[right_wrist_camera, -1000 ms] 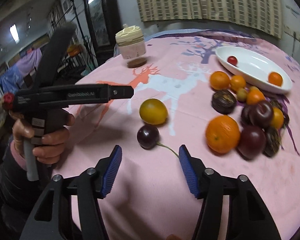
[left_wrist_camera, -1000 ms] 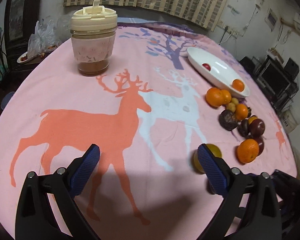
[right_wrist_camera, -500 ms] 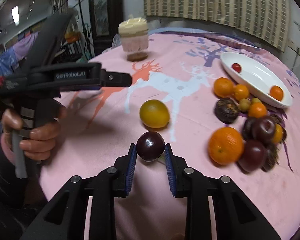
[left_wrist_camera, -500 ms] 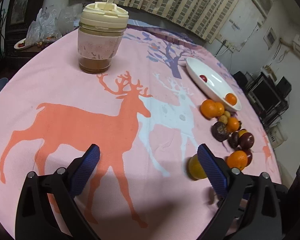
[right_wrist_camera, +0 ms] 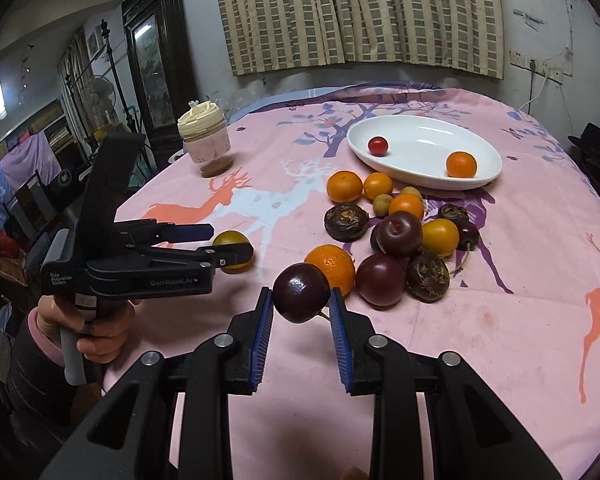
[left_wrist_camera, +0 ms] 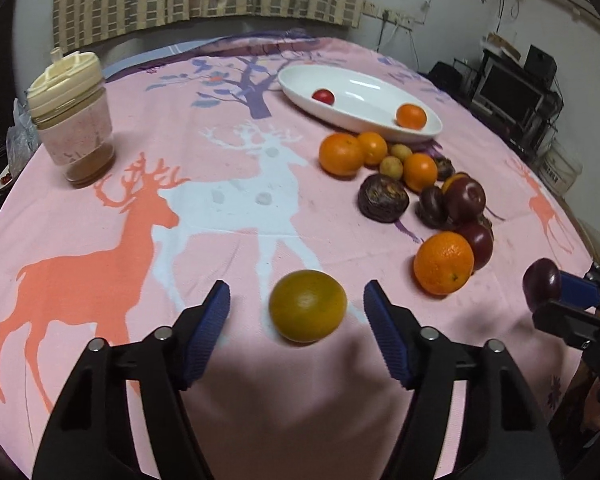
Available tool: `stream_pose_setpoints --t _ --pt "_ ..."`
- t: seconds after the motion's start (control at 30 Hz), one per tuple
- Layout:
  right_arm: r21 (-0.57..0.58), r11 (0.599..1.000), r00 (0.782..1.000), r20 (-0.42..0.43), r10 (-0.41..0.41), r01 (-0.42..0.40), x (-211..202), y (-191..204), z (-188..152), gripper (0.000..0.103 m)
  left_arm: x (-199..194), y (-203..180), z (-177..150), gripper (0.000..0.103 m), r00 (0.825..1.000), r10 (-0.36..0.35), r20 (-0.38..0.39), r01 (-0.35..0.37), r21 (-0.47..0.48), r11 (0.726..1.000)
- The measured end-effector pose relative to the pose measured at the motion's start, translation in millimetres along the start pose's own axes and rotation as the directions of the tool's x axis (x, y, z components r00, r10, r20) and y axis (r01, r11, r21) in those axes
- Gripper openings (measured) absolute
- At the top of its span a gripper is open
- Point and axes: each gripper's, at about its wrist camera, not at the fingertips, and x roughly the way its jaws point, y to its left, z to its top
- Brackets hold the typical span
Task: Organize fruits
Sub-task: 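Grasp the dark cherry with the right tool while the left tool grasps the yellow tomato, then carry both fruits onto the white plate and release them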
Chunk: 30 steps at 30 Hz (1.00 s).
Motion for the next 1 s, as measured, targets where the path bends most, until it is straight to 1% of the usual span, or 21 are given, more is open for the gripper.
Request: stream_pose_setpoints --t 0.07,0.13,0.2,0.37,0.43,0.5,0.57,0.63,0.7,0.77,0.83,0.9,1.0 --pt "0.01 1.0 1.0 -0.002 0.006 -0.006 1 -3 -2 0.029 4 -4 0 0.062 1.0 0.004 -0.015 -0.004 0.016 1.0" --pt "0.019 1.0 1.0 -0.002 0.012 -0.012 2 -7 -3 0.029 8 -6 -1 0.05 0.999 0.008 -0.036 -0.007 0.029 1.0" --pt "0.027 1.0 1.0 0.0 0.016 -0.016 3 -10 -4 0.029 13 -7 -2 0.041 0.998 0.012 -0.062 -0.01 0.035 0.999" --pt "0.06 0.998 0.999 0.008 0.033 -0.034 5 -25 -3 0.029 12 -9 -1 0.04 0.998 0.021 -0.059 -0.018 0.04 0.999" --pt "0.075 0.996 0.999 0.011 0.038 -0.038 7 -35 1 0.029 10 -9 5 0.04 0.998 0.011 -0.054 -0.009 0.026 1.0" --pt "0.085 0.996 0.999 0.024 0.021 -0.023 8 -47 12 0.029 6 -10 18 0.04 0.999 -0.001 -0.033 0.001 0.015 1.0" --pt "0.097 0.995 0.999 0.05 0.012 -0.016 10 -59 26 0.029 2 -15 41 0.04 1.0 -0.012 0.007 0.012 0.013 1.0" --pt "0.123 0.992 0.996 0.093 -0.001 -0.01 14 -78 49 0.029 3 -23 70 0.04 0.999 -0.027 0.045 0.026 0.013 1.0" --pt "0.15 0.989 0.992 0.12 -0.026 0.008 25 -97 74 0.029 10 -31 100 0.04 0.997 -0.037 0.073 0.037 0.003 0.999" --pt "0.171 0.985 0.991 0.12 -0.059 0.038 44 -116 99 0.029 26 -40 134 0.04 0.995 -0.053 0.084 0.055 -0.012 0.998" --pt "0.196 0.979 0.992 0.098 -0.082 0.062 70 -136 123 0.029 49 -49 164 0.04 0.996 -0.051 0.078 0.053 -0.015 0.998" --pt "0.202 0.976 0.993 0.072 -0.096 0.08 91 -147 138 0.029 75 -56 188 0.04 0.998 -0.039 0.056 0.04 -0.005 0.999" --pt "0.179 0.978 0.993 0.026 -0.112 0.105 121 -158 153 0.029 109 -60 208 0.04 1.0 -0.009 0.014 0.009 0.01 1.0"
